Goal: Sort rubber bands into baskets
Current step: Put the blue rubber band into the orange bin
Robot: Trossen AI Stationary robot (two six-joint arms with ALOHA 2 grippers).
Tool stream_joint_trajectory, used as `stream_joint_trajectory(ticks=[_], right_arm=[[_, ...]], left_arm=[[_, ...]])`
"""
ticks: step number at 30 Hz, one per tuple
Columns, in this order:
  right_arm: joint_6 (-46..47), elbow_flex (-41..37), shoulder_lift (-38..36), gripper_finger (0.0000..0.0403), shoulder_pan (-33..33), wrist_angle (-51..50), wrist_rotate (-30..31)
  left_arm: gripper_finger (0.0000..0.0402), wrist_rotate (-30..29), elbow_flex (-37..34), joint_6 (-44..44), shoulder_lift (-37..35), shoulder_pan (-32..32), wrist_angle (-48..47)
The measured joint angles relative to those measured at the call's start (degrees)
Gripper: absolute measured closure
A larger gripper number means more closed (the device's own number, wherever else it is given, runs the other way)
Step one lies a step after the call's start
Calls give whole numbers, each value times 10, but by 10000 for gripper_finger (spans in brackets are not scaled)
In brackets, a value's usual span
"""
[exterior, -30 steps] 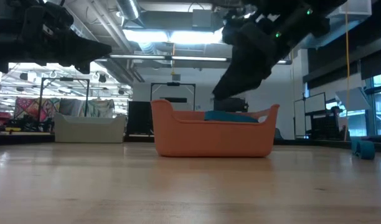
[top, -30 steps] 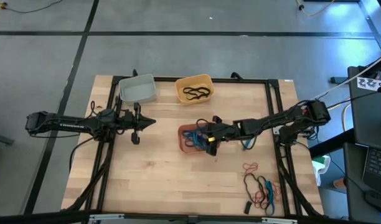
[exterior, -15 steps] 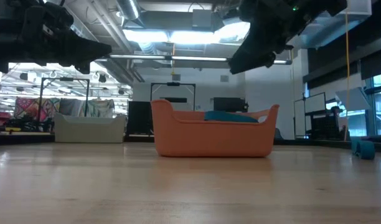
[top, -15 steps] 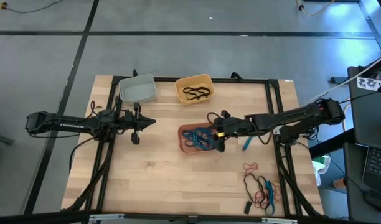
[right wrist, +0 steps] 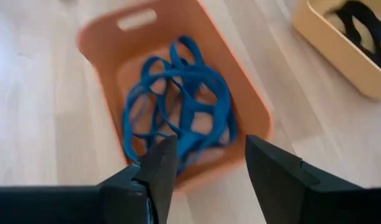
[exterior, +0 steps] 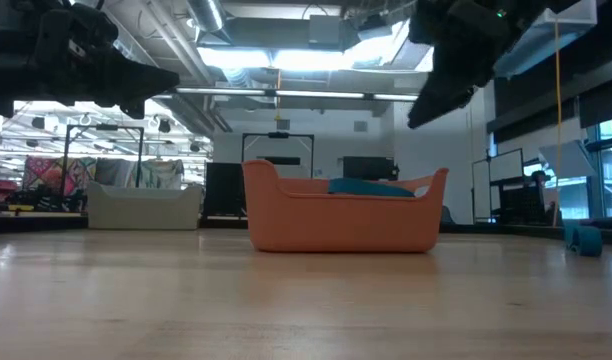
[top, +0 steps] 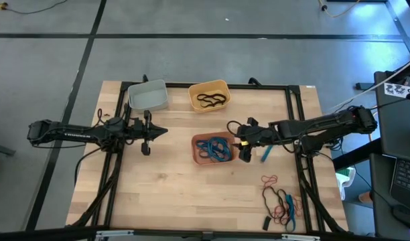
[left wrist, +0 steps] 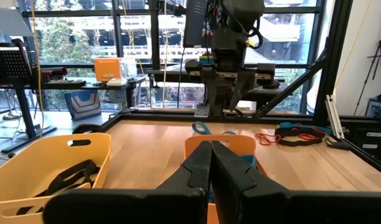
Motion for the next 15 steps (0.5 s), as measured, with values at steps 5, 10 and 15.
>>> stream_joint_trajectory(ticks=[5, 10, 15], right_arm=[[27, 0, -3, 214, 0, -45, 6], [32, 0, -3, 214, 0, -71, 7], [46, -1, -3, 214, 0, -94, 11]], left_arm=[[396, 0, 0, 1, 0, 0, 0], [396, 0, 0, 0, 0, 0, 0], [396, 0, 0, 0, 0, 0, 0]])
